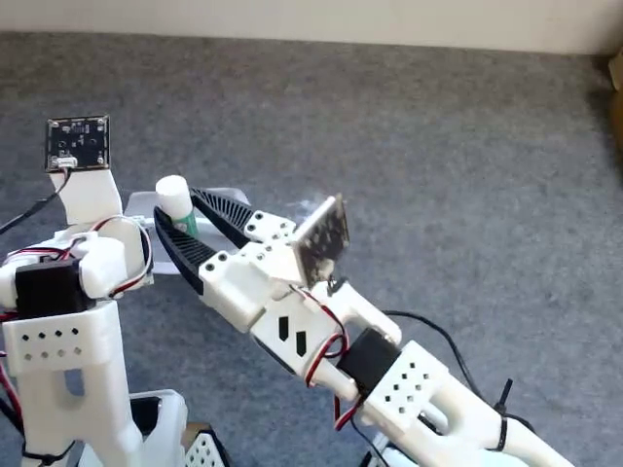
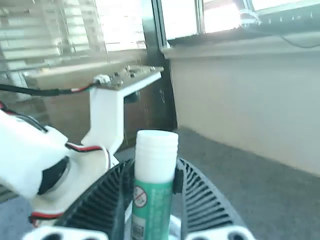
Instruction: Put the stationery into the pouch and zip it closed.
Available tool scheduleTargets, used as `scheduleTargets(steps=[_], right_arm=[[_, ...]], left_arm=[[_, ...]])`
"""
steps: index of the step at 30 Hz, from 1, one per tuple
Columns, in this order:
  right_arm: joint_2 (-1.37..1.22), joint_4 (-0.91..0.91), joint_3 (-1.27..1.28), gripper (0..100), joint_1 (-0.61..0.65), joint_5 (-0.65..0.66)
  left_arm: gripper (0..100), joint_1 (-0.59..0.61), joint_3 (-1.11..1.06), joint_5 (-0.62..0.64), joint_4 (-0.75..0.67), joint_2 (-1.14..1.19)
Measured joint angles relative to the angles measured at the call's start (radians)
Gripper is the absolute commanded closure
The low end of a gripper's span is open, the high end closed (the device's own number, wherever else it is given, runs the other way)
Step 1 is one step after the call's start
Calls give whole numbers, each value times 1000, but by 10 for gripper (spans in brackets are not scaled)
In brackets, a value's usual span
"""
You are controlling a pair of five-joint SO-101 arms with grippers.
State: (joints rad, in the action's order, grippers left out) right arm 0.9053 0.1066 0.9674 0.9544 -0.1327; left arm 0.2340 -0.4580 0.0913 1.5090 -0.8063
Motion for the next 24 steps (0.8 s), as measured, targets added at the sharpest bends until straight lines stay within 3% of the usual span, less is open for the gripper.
scheduleTargets(steps=[8,24], right_arm=[[-25,226,124,992,0,2],[-491,852,173,989,-71,247]], left_arm=[[993,-20,0,0,0,0],[993,-23,0,5,0,0]])
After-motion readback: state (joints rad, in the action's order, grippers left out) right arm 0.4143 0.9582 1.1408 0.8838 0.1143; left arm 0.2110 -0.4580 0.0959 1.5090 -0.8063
